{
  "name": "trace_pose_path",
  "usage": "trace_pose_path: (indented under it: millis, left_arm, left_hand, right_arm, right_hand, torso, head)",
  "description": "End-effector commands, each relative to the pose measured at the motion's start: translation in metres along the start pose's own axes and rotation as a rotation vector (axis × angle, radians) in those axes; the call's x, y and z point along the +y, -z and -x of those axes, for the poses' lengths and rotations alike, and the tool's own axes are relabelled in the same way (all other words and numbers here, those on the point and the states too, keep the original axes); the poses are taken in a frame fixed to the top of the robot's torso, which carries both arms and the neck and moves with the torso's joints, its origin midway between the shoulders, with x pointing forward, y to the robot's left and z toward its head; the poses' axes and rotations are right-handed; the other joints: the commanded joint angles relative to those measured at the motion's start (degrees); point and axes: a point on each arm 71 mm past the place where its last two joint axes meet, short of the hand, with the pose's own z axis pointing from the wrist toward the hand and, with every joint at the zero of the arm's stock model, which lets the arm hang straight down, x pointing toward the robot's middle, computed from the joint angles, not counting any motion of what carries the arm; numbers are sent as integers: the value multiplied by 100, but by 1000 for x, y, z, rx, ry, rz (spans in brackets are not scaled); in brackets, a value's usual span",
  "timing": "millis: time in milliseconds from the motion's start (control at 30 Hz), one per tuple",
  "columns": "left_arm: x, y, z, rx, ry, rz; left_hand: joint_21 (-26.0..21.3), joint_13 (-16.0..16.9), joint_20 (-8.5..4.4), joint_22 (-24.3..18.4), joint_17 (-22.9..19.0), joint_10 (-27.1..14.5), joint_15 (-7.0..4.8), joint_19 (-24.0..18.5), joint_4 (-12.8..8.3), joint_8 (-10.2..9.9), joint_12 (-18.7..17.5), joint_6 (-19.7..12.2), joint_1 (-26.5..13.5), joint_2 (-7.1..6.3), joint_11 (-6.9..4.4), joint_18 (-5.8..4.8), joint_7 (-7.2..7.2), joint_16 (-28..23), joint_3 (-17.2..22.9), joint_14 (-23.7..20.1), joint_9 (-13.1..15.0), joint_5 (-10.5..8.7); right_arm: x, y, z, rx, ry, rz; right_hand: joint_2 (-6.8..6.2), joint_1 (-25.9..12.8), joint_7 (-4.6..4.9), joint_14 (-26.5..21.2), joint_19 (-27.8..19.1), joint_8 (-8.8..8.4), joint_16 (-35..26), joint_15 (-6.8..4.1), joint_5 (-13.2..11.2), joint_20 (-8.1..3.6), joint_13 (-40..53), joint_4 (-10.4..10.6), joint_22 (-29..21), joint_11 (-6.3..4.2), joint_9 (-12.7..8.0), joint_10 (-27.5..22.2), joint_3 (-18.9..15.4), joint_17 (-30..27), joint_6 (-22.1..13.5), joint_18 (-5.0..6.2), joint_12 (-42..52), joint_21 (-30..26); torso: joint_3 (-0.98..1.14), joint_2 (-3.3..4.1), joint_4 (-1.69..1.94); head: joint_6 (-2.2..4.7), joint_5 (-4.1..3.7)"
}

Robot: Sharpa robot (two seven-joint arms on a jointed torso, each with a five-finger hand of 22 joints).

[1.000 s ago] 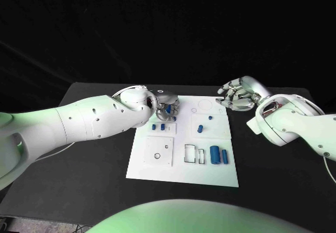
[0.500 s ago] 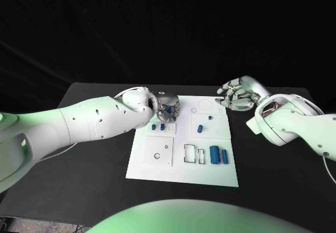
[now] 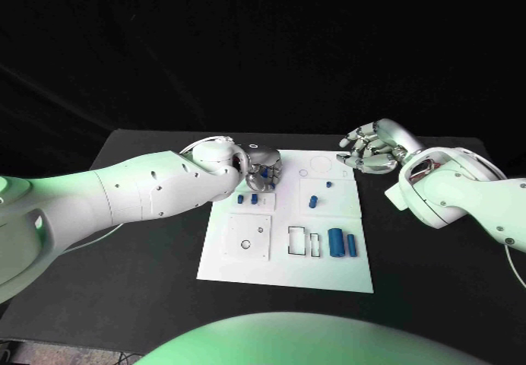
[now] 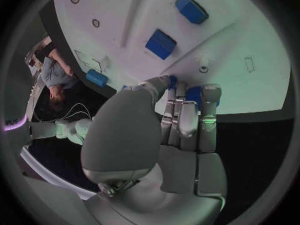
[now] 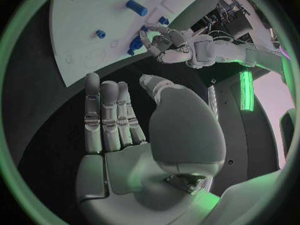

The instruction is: Assemble the parts on the task board

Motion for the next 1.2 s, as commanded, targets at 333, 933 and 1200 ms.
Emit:
trace_pose_path:
  millis: [333, 933, 1200]
  left_arm:
    - [2, 0, 0, -35, 36, -4]
    - [15, 27, 10, -113, 166, -12]
    - [33, 46, 12, -117, 183, 27]
  left_hand:
    - [564, -3, -23, 603, 264, 471, -12, 168, -565, -99, -371, 304, 64, 163, -28, -153, 34, 244, 502, 275, -34, -262]
    - [785, 37, -1, 615, 274, 581, 15, 159, -804, -195, -558, 355, -153, 136, 3, -167, 67, 283, 657, 303, -67, -277]
    - [785, 49, 6, 609, 243, 610, 19, 136, -832, -202, -583, 374, -209, 113, 0, -163, 63, 277, 647, 293, -67, -276]
  right_arm:
    - [1, 0, -1, 4, 3, 6]
    - [0, 0, -2, 6, 3, 1]
    - [-2, 0, -2, 5, 3, -3]
  right_hand:
    - [2, -38, 44, -67, -36, 28, -87, 7, 14, 28, -38, -16, -24, 11, 9, -22, 37, -61, 12, 110, -34, -50]
    - [1, -40, 46, -95, -43, 31, -140, 11, 43, 31, -69, -25, -42, 14, 11, -17, 48, -96, 12, 109, -48, -81]
    - [1, -40, 46, -95, -43, 31, -140, 11, 43, 31, -69, -25, -42, 14, 11, -17, 48, -96, 12, 109, -48, -81]
  torso:
    - [-3, -5, -4]
    - [-21, -23, 25]
    - [-30, -26, 37]
  head:
    - [0, 2]
    - [0, 8]
    - [0, -2]
